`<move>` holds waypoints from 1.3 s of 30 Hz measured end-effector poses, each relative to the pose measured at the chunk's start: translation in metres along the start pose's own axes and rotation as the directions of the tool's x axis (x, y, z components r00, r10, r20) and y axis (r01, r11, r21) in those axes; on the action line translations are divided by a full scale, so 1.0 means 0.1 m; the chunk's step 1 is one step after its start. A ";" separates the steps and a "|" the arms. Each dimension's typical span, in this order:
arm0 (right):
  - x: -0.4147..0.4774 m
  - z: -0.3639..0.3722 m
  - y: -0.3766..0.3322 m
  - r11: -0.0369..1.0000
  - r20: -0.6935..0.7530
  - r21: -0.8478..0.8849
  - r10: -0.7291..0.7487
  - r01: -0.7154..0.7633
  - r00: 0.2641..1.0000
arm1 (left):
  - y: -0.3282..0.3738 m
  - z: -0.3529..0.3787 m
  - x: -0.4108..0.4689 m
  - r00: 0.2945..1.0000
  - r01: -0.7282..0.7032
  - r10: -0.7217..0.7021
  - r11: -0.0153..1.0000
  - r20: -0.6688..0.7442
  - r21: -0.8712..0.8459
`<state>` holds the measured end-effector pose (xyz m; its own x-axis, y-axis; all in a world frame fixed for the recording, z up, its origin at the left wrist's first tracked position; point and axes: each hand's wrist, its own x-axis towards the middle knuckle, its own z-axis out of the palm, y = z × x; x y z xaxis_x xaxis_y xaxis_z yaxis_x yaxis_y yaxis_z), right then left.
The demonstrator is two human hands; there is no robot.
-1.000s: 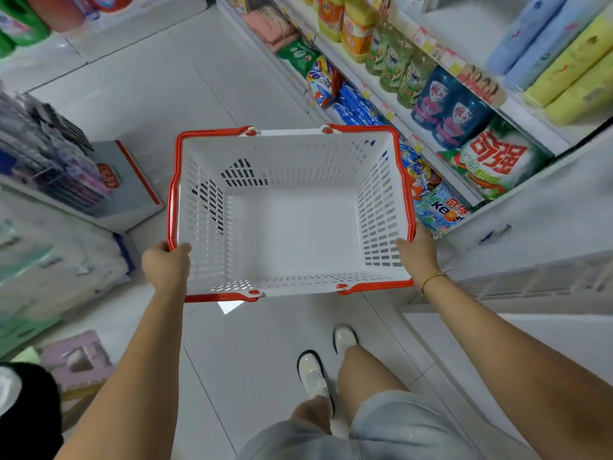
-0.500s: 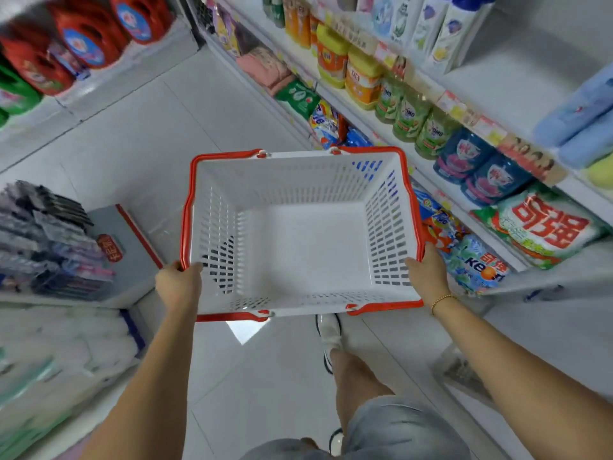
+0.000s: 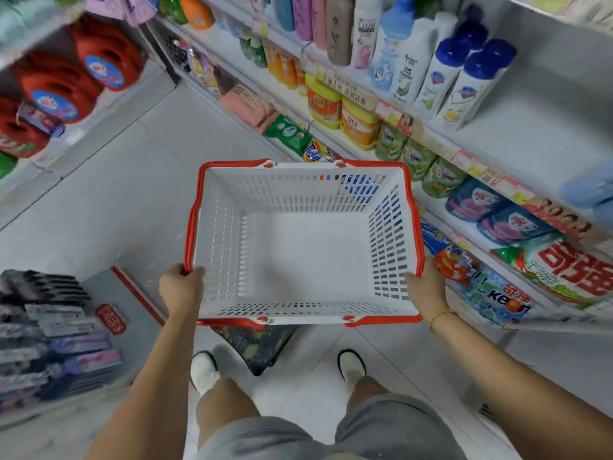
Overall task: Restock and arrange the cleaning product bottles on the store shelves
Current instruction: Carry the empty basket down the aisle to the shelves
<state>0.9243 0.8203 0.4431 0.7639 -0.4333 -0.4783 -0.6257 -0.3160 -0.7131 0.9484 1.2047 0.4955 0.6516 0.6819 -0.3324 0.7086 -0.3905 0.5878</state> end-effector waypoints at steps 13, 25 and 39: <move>-0.34 1.16 -0.36 0.960 -0.283 0.229 0.222 -0.159 0.933 | 0.62 0.21 1.84 0.911 -0.293 0.265 0.955 0.317 0.045; -0.18 1.06 0.16 0.848 -0.342 0.305 0.523 -0.434 0.781 | 0.88 1.11 1.74 0.829 -0.434 0.337 0.891 0.447 0.135; 1.13 1.47 1.18 0.707 -0.298 0.350 0.706 -0.615 0.642 | 0.75 2.79 2.03 0.815 -0.458 0.278 0.846 0.508 0.272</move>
<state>0.9594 0.8579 0.2296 0.0014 -0.7530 -0.6580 -0.8566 0.3386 -0.3893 1.2098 1.1413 0.2666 0.8658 0.1328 -0.4825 0.3746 -0.8113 0.4489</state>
